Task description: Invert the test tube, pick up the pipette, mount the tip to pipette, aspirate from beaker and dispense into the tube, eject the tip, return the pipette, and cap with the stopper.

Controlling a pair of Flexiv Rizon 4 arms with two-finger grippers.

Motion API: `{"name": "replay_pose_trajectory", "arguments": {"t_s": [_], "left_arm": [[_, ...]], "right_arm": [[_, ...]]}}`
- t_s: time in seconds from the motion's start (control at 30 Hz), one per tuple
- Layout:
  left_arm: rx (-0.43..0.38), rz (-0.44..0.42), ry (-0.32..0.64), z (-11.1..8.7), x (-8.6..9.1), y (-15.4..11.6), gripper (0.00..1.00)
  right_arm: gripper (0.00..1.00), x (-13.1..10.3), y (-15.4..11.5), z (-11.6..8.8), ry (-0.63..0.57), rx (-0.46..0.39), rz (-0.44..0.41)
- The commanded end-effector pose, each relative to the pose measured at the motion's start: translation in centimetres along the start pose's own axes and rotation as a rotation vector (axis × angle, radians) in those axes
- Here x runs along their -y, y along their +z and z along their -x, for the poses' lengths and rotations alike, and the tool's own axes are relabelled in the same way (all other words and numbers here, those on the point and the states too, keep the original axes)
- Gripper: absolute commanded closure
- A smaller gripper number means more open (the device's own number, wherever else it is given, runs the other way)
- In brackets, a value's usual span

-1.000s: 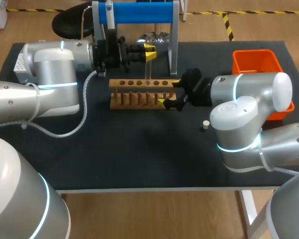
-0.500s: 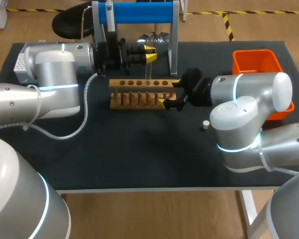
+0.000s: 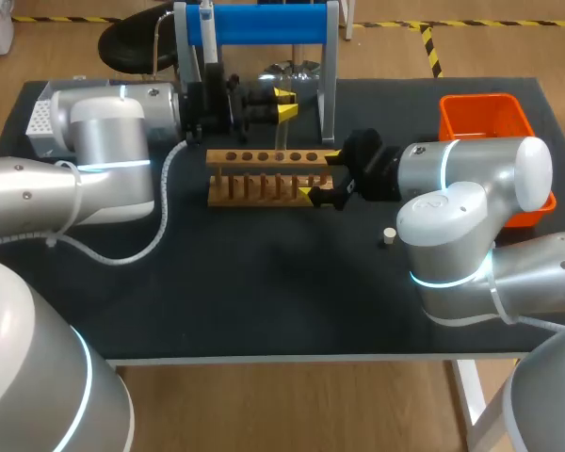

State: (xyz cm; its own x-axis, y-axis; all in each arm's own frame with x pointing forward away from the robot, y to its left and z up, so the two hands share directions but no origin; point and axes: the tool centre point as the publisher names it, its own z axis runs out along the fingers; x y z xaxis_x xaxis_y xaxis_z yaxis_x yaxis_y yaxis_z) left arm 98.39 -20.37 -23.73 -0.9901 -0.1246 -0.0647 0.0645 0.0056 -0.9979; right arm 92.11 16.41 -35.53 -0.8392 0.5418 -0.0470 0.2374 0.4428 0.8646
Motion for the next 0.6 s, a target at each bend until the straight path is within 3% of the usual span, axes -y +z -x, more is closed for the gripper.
{"name": "replay_pose_trajectory", "arguments": {"t_s": [0.03,0.6], "left_arm": [[-0.001,0.005,0.001,0.12,-0.35,0.08,1.0],[0.015,0.102,-0.024,0.03,-1.2,-0.36,1.0]], "right_arm": [[0.0,0.02,0.05,-0.03,0.0,0.001,0.0],[0.0,0.02,0.05,-0.03,0.0,0.001,0.0]]}}
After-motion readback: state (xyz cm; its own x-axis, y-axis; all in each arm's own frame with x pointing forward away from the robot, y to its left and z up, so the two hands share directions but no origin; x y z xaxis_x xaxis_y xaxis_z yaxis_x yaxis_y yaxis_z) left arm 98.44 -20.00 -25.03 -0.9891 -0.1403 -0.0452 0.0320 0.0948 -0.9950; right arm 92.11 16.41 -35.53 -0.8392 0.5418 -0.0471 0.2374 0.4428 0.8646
